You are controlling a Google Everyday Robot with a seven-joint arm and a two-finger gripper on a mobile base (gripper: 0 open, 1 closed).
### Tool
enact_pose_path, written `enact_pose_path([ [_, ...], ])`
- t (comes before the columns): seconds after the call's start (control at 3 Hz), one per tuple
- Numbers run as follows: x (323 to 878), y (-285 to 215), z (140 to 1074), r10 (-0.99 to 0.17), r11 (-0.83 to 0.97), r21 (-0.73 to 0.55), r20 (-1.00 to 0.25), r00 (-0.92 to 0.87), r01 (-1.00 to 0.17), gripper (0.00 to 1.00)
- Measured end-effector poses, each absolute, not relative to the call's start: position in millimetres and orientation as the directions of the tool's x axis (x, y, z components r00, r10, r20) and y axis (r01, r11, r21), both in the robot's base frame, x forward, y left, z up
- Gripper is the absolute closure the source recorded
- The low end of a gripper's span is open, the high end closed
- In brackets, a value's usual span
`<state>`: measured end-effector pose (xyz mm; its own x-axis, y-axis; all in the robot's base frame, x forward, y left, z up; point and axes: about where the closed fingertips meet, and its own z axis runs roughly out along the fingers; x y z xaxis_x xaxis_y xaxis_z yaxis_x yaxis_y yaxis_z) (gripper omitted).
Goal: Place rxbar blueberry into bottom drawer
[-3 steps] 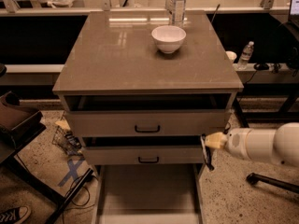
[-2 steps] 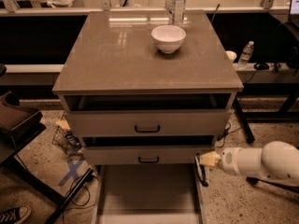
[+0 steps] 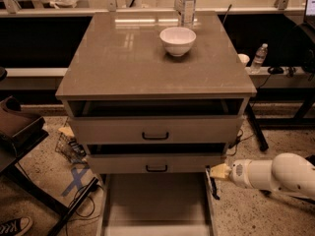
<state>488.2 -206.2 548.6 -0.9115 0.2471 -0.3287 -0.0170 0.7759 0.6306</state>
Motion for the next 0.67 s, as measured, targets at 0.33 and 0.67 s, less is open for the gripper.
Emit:
enact_pose_path([
  [0.33,494,-203,498,0.298,0.730,0.682,-0.276,-0.914,0.032,1.00],
  [0.67,500,-196,433,0.347,0.659,0.750,-0.232,-0.909,0.060,1.00],
])
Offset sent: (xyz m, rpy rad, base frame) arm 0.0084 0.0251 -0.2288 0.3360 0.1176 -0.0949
